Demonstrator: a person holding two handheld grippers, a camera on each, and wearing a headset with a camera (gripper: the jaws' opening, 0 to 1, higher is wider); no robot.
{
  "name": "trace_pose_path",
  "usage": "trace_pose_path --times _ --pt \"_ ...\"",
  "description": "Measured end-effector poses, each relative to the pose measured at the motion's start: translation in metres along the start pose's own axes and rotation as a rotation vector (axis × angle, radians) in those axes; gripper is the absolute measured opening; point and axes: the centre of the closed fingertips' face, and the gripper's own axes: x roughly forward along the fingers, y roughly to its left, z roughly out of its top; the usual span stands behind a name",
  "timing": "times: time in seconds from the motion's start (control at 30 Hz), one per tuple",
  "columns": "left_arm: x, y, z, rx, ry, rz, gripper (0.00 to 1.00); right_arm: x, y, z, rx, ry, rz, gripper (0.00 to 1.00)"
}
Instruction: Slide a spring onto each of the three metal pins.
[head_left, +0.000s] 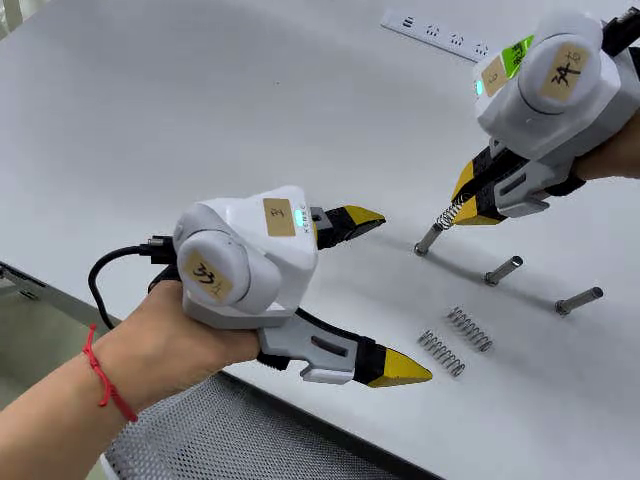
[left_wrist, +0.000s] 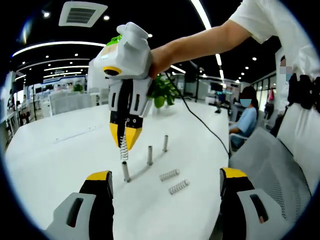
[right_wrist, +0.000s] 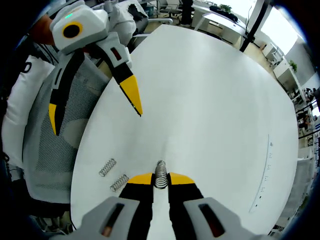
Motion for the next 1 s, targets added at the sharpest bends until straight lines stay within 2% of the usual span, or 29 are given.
trace_pose_path --times 1.0 --pt "0.004 -0.0012 0.0005 -0.019 -0.015 -0.007 0.88 0.0055 -0.0008 -0.0012 -0.009 0.008 0.014 0.12"
